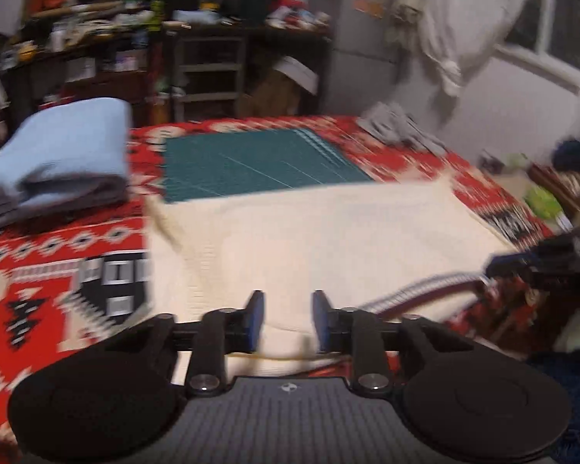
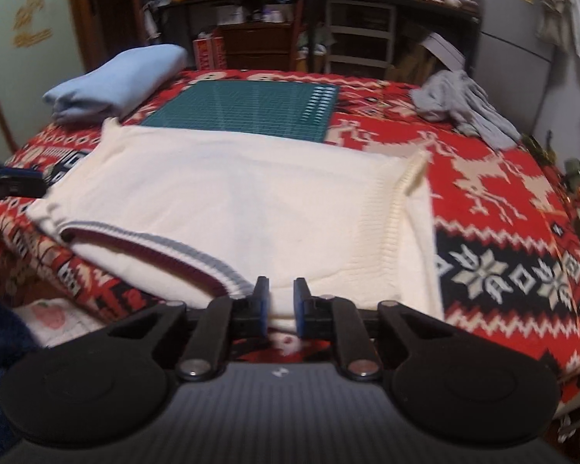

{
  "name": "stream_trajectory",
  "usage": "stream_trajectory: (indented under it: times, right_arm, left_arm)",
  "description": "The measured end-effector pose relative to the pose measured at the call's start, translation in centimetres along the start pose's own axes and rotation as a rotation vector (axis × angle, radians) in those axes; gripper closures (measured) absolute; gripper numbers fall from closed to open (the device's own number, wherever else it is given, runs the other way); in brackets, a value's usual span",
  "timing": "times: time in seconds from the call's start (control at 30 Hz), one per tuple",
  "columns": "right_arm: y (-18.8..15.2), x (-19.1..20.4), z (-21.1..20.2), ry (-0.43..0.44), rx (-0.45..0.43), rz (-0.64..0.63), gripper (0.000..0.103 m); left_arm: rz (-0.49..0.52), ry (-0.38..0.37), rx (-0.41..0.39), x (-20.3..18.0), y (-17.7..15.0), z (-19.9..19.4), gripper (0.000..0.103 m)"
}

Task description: Fold clothes

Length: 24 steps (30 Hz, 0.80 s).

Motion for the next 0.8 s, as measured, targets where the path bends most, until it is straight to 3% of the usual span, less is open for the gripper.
stream_trajectory:
  times: [0.13,0.37,0.57,0.8]
  right_arm:
    - [0.0,1.5,0.3,0.024,0.013,-0.045,0.090]
    - [0.4,2.7,-0.2,0.080,0.019,-0.079,0.088]
    - [2.8,4.6,0.9,0.125,-0.010,-0.149,0.089]
    - [3.6,8.7,3.5,0.206,0.031,-0.271,0.091]
  left_arm:
    - [0.035,-0.040,0.087,-1.6,-1.4,2.5,0.087]
    - [0.110,-0.047,0.085,-2.4,-1.6,1.9,0.087]
    - [0.137,-0.123,0.069,-4.4,0.5,3.3,0.087]
    - [0.262,-0.162,0.155,-7.5,-0.6,6.1,0.094]
Point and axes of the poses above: each gripper's, at about its wrist camera, not at the fingertips, and z roughly the way its jaws point, x to its left, y to its top, the point moved 5 cm from there along z, roughly the way its jaws point, and after that the axes turned 7 degrees about -z, right-handed, at the moved point
